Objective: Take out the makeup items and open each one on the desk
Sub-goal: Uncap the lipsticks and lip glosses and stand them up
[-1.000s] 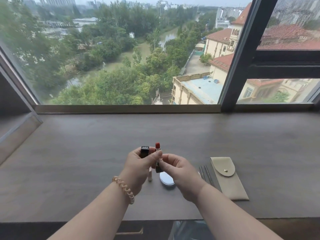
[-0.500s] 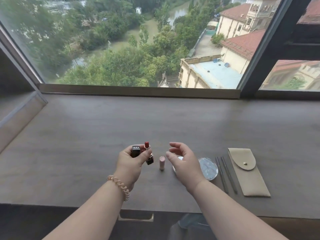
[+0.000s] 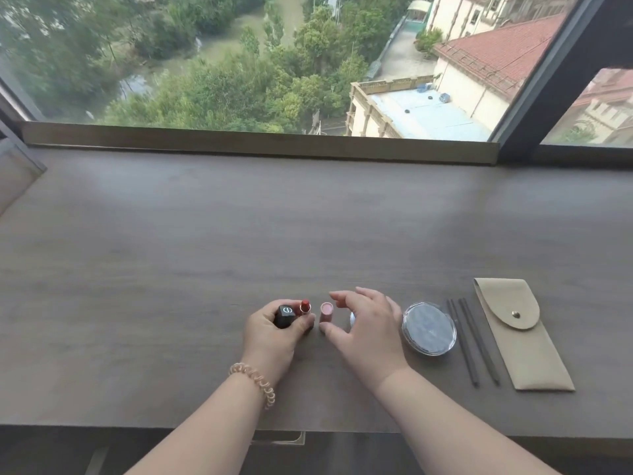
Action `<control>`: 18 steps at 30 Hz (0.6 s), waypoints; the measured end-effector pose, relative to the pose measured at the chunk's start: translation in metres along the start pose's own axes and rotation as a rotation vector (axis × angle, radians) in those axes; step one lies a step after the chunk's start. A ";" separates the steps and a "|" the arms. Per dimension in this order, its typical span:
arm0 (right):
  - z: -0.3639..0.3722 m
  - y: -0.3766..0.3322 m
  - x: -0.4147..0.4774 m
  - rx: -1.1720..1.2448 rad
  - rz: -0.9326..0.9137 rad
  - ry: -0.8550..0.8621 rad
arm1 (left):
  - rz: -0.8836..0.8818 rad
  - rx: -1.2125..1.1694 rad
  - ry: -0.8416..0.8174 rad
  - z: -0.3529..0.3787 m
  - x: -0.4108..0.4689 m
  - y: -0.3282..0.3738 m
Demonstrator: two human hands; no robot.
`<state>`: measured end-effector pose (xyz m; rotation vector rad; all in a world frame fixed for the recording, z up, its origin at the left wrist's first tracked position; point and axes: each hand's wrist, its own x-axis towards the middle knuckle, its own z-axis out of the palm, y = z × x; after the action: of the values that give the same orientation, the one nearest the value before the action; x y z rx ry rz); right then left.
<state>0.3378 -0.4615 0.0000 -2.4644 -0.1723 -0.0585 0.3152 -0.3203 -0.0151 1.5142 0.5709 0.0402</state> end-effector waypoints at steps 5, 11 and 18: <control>0.009 0.001 0.001 0.000 -0.031 -0.010 | 0.053 0.029 -0.004 0.001 -0.001 -0.005; 0.009 0.000 0.002 0.000 -0.019 -0.026 | 0.048 -0.036 0.000 0.001 -0.006 -0.007; 0.006 0.001 0.000 0.063 -0.034 0.010 | 0.071 0.141 0.069 -0.008 -0.010 -0.008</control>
<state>0.3380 -0.4580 -0.0052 -2.3979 -0.2091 -0.0786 0.3008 -0.3168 -0.0189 1.6756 0.5849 0.1090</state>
